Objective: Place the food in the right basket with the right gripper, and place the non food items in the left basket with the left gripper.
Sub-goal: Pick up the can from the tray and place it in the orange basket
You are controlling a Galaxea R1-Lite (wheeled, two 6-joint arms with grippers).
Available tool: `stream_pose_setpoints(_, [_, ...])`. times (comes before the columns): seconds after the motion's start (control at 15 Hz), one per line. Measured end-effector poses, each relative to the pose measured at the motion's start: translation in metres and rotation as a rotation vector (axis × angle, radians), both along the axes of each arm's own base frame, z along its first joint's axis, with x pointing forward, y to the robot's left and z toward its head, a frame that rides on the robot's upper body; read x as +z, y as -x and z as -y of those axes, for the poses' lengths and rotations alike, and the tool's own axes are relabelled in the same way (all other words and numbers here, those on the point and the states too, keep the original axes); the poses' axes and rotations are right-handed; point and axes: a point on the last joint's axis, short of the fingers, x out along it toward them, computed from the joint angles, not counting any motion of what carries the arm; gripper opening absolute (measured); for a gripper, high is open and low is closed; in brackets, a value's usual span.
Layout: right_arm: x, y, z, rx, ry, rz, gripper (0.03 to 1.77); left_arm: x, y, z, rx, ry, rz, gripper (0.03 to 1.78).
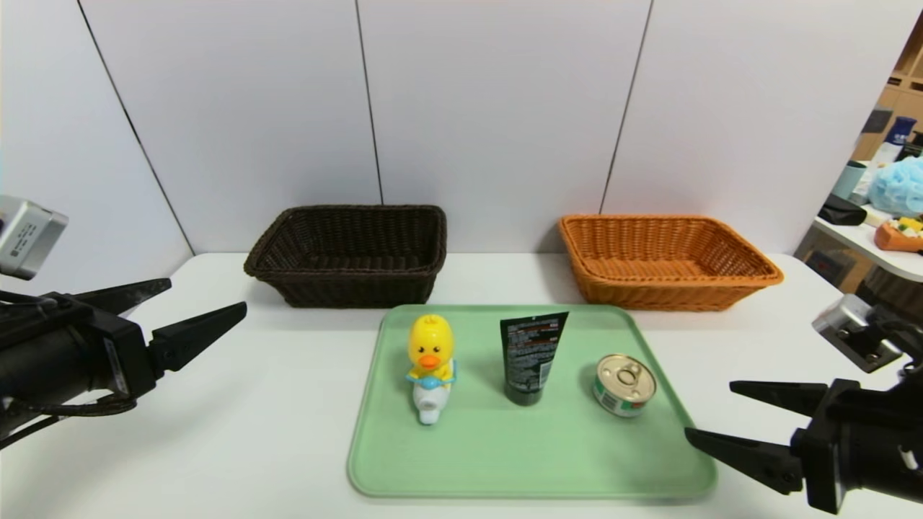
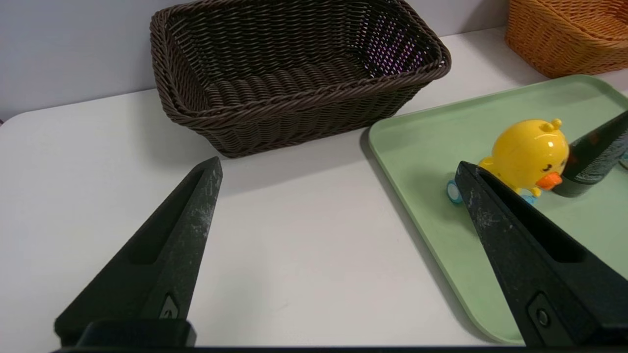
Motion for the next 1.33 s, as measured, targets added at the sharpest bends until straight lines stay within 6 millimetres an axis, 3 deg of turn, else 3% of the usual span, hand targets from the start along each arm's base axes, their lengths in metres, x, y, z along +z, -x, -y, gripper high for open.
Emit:
stream_pose_setpoints(0.47, [-0.027, -0.032, -0.012, 0.019, -0.002, 0.025, 1.7, -0.011, -0.011, 0.002, 0.002, 0.016, -0.05, 1.69])
stream_pose_setpoints(0.8, [-0.04, -0.04, -0.017, 0.033, 0.01, -0.016, 1.7, -0.012, -0.014, 0.003, 0.001, 0.029, -0.065, 1.69])
stream_pose_setpoints(1.33, [-0.044, -0.073, -0.027, 0.044, 0.061, -0.02, 1.7, -0.013, -0.016, 0.004, 0.003, 0.041, -0.075, 1.69])
